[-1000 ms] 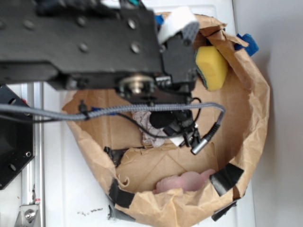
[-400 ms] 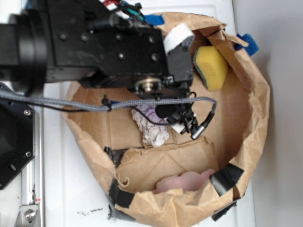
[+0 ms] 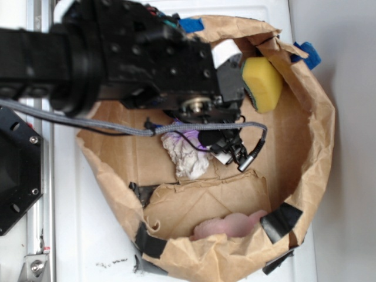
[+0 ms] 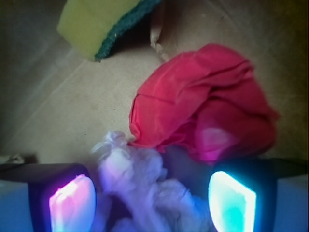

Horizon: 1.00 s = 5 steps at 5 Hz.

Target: Grab the white paper.

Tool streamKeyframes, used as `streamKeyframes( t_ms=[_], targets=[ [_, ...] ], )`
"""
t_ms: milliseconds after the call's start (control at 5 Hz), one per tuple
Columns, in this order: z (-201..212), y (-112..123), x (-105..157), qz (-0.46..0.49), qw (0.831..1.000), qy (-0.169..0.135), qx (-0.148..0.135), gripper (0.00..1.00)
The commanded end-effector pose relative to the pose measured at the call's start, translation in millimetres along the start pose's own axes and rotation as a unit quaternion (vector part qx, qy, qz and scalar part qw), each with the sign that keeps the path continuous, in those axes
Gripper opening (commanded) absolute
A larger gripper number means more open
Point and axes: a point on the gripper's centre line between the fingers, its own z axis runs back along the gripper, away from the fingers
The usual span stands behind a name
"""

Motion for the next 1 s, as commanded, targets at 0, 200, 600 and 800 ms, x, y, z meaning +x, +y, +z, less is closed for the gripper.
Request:
streamKeyframes(
  t_ms=[0, 200, 600, 800],
  targets=[
    [-2.6, -0.8, -23.3, -0.054, 0.998, 0.006, -0.013, 1.00],
    [-1.7, -0.3, -23.8, -0.048, 0.999, 0.006, -0.022, 0.00],
    [-1.9, -0.6, -21.7, -0.047, 0.999, 0.004, -0.023, 0.00],
    [-2.3, -1.7, -18.7, -0.049, 0.998, 0.007, -0.024, 0.00]
  ],
)
